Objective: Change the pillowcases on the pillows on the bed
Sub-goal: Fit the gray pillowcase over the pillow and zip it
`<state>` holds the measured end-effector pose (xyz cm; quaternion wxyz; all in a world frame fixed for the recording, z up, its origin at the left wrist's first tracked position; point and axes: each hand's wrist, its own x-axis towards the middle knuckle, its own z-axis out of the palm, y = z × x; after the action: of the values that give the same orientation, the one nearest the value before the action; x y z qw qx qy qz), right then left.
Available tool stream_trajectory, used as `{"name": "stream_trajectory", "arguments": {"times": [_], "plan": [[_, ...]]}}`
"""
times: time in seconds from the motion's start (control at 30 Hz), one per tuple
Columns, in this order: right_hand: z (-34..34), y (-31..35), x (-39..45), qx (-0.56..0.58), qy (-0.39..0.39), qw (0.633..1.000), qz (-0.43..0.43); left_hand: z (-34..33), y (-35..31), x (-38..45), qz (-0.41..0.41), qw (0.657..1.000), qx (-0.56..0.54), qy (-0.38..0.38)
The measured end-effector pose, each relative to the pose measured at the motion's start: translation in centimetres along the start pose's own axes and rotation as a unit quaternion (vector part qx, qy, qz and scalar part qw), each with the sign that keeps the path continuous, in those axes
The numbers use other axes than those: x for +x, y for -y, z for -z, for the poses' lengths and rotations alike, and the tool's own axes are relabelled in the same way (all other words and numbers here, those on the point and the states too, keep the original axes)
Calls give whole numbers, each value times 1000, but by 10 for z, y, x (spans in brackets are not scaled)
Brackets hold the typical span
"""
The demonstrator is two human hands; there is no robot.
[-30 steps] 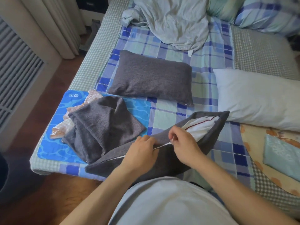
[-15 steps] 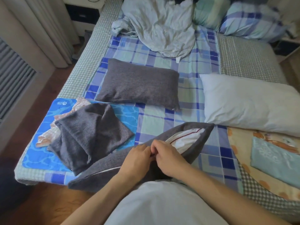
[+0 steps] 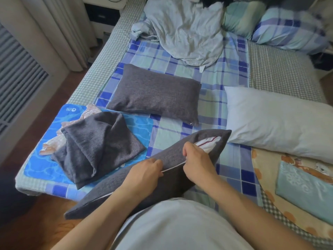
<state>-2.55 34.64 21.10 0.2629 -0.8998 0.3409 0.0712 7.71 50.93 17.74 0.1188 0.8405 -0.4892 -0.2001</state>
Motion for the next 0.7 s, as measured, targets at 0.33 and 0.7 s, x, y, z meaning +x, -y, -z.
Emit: {"name": "stream_trajectory", "arguments": {"times": [0.33,0.7], "plan": [[-6,-23,11,194,198,961,14,-32,-22,14,44,996,-79,-10],[16,-96,4,-197,99,947,232,-36,-41,42,59,990,-125,-21]]}}
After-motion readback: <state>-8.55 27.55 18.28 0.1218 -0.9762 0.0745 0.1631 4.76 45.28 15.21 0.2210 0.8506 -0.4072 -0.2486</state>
